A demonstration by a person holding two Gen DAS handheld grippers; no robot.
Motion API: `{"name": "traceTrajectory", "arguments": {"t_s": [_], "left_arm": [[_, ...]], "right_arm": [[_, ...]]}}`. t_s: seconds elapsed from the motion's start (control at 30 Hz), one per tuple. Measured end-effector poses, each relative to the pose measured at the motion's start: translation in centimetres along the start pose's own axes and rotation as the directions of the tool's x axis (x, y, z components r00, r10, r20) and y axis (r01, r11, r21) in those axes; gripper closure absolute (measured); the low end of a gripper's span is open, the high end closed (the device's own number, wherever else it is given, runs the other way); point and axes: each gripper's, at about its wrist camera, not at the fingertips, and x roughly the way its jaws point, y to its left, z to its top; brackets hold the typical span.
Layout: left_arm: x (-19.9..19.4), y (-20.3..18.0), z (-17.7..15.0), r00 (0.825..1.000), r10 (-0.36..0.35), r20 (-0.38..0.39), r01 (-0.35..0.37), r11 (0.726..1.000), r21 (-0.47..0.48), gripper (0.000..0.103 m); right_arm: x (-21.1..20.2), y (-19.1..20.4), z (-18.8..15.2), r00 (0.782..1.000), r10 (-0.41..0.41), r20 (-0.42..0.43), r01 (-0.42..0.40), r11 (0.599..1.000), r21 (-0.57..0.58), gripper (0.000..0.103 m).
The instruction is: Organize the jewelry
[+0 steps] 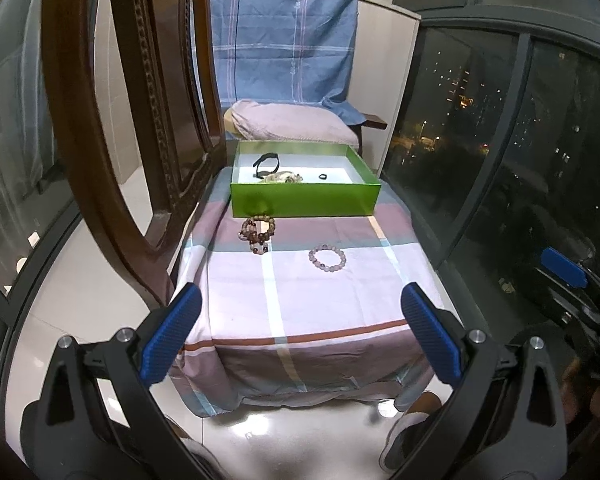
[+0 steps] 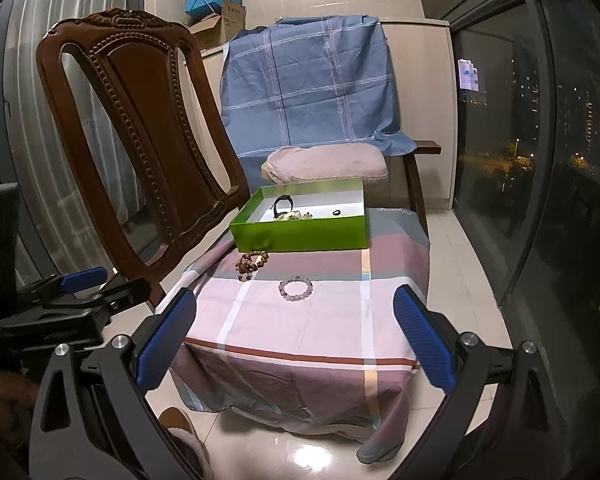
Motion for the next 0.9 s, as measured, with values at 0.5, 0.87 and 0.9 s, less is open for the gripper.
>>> {"name": "traceTrajectory", "arguments": {"t_s": [0.5,0.87,0.9], "left_arm": [[22.2,4.4,3.0,0.947,0.101,-0.306,-0.135,0.986,-0.094,0.031],[26.9,6.9,2.7,0.924,0.133,-0.359,-0.166,0.984,-0.064,0.088],[26.7,7.1,2.9,0.921,0.118,-0.371,-0.154,0.986,-0.068,0.095]], "right_arm": [[4.0,-1.7,-1.0,0.997,-0.001,-0.081,0.003,1.000,0.022,0.006],[6.2,-2.5,-1.2,0.992,-0.009,-0.122,0.013,0.999,0.032,0.006],[6.5,-2.4,-1.2,0.992,-0.008,-0.126,0.012,1.000,0.028,0.006]]}}
